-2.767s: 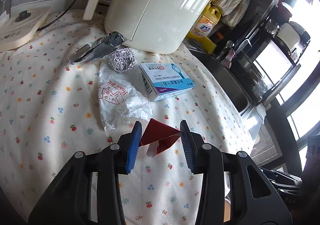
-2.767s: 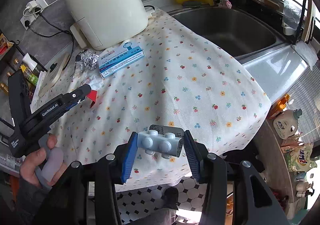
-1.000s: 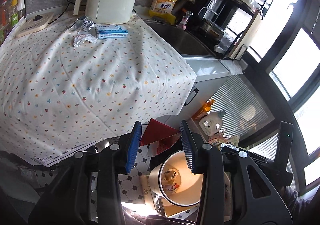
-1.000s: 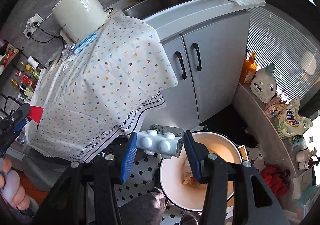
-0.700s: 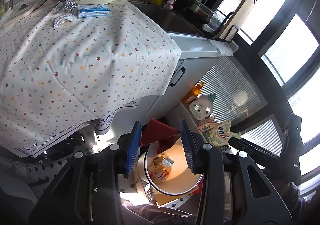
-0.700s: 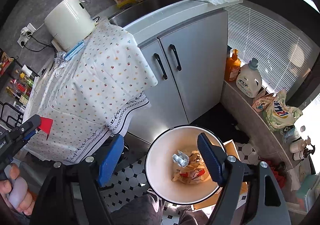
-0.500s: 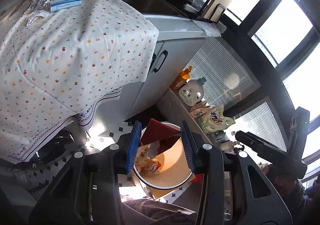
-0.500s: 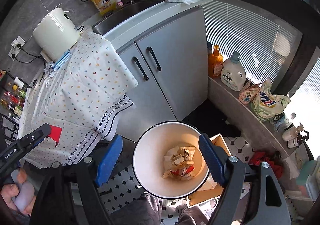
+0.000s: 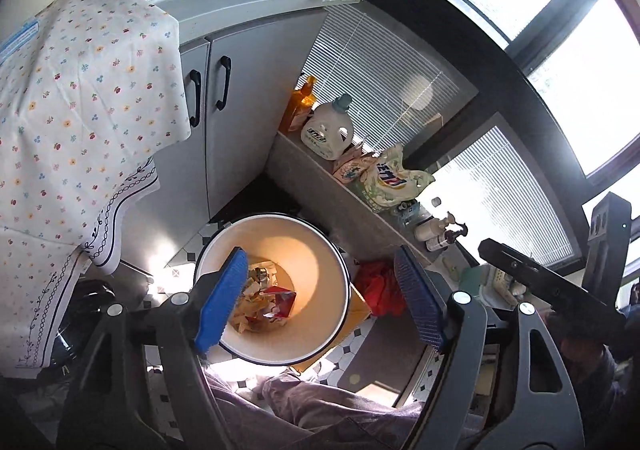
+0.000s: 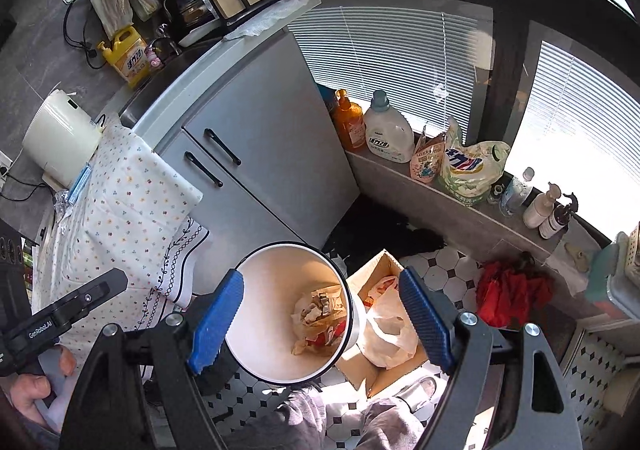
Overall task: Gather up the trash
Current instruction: 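Move both tools back to the remaining trash on the cloth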
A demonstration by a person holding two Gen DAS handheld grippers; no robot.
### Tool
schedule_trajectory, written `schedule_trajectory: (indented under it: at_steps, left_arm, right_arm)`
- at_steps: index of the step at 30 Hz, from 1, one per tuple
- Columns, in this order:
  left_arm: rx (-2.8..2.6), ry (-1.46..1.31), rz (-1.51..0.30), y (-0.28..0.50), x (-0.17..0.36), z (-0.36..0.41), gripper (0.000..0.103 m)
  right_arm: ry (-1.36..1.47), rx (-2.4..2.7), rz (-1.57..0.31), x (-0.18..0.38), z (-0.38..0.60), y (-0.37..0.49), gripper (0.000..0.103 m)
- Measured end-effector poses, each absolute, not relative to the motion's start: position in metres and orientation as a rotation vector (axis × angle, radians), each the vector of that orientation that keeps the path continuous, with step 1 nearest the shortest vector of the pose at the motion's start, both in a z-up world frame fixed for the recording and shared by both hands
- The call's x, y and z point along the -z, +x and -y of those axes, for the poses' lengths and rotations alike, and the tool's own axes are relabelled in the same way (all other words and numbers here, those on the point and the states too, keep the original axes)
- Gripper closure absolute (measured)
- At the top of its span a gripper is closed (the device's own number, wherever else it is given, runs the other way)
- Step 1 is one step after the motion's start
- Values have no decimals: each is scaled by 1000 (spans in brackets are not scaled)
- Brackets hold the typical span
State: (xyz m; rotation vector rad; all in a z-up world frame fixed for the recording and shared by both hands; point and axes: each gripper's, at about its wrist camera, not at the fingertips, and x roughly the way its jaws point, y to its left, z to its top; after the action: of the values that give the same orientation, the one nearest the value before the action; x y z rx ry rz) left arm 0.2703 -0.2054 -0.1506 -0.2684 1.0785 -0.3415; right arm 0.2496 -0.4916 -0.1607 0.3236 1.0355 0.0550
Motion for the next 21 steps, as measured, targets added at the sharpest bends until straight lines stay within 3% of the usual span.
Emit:
schedule_trajectory:
  at_steps: [8,21]
  left_arm:
    - [249,-278,-1027,270,134,161,22]
    - [-2,-385,-874,250,93,30,18]
  right_arm:
    - [312,-84,-1030,156,470,262,24]
    - [190,-308,-989,121,350,312,18]
